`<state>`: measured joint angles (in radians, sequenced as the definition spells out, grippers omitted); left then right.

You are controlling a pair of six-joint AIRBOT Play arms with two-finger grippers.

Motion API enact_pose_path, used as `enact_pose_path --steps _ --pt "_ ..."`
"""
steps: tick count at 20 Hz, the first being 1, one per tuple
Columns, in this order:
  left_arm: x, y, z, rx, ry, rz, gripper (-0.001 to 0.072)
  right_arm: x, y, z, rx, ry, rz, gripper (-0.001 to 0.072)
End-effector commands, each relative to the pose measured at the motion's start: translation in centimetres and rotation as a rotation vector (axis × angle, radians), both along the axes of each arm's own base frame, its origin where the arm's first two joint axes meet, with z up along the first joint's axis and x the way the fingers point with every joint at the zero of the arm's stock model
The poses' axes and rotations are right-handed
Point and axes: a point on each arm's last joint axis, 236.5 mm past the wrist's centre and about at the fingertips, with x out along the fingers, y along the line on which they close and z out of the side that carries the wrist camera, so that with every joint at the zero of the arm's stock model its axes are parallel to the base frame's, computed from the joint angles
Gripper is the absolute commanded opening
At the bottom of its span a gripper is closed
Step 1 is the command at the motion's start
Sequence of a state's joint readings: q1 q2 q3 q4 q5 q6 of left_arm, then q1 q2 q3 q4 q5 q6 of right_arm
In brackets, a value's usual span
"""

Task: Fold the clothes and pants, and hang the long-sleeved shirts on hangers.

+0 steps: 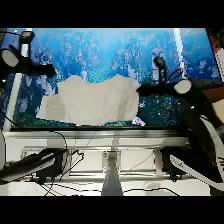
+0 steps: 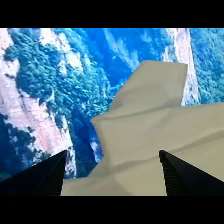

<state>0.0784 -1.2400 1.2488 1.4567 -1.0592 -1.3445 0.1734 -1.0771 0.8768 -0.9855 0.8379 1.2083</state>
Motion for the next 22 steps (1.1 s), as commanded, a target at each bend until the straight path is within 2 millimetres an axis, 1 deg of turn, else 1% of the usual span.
enact_pose_path --steps 1,2,3,4,5,6,7,8,9,10,12,14,16,18,19,21,22 --pt "-0.7 4.4 3.9 0.028 -0.085 0.148 0.0622 4.5 -7.1 7.7 -0.203 -0.243 -0.125 0.001" --pt "-1.5 5.6 4.7 0.028 -0.089 0.182 0.0621 5.2 -9.1 9.0 -0.226 -0.275 -0.168 0.001" --pt "-2.7 6.5 4.7 0.024 -0.062 0.211 0.0621 5.7 -11.0 9.8 -0.237 -0.289 -0.211 0.001" --pt "-4.0 7.2 3.9 0.018 -0.006 0.232 0.062 6.0 -12.6 10.0 -0.241 -0.29 -0.252 0.001" --pt "-5.1 7.5 2.8 0.005 0.052 0.246 0.062 6.1 -13.8 9.7 -0.246 -0.281 -0.278 0.001" --pt "-6.2 6.9 1.2 -0.03 0.109 0.25 0.0614 6.2 -14.6 9.4 -0.249 -0.268 -0.295 0.001" --pt "-7.3 5.9 -0.6 -0.076 0.167 0.243 0.0613 6.3 -14.9 8.9 -0.252 -0.253 -0.299 0.001" --pt "-8.7 4.2 -2.8 -0.13 0.239 0.207 0.0613 6.4 -14.8 8.5 -0.251 -0.242 -0.297 0.001" --pt "-10.2 2.1 -4.8 -0.198 0.307 0.17 0.0613 6.4 -14.7 8.0 -0.249 -0.231 -0.292 0.001" --pt "-11.7 -0.5 -6.7 -0.299 0.37 0.141 0.0613 6.5 -14.6 7.6 -0.245 -0.22 -0.291 0.001" --pt "-13.9 -5.0 -9.5 -0.493 0.441 0.124 0.061 6.8 -14.5 6.7 -0.243 -0.2 -0.289 0.001" --pt "-15.1 -8.0 -11.8 -0.634 0.448 0.132 0.0601 6.9 -14.5 6.1 -0.242 -0.184 -0.288 0.001" --pt "-16.2 -9.4 -14.2 -0.681 0.442 0.155 0.0601 7.0 -14.4 5.8 -0.234 -0.175 -0.287 0.0011" --pt "-17.8 -10.3 -16.3 -0.655 0.463 0.142 0.0598 7.0 -14.3 5.8 -0.229 -0.174 -0.288 0.001" --pt "-18.4 -10.9 -17.0 -0.639 0.469 0.119 0.0556 7.0 -14.3 5.8 -0.229 -0.174 -0.288 0.001" --pt "-18.9 -12.1 -17.6 -0.604 0.468 0.073 0.0474 7.0 -14.3 5.8 -0.228 -0.174 -0.288 0.0011" --pt "-19.2 -13.0 -17.6 -0.595 0.477 0.041 0.0474 7.0 -14.2 5.8 -0.226 -0.173 -0.288 0.0011"
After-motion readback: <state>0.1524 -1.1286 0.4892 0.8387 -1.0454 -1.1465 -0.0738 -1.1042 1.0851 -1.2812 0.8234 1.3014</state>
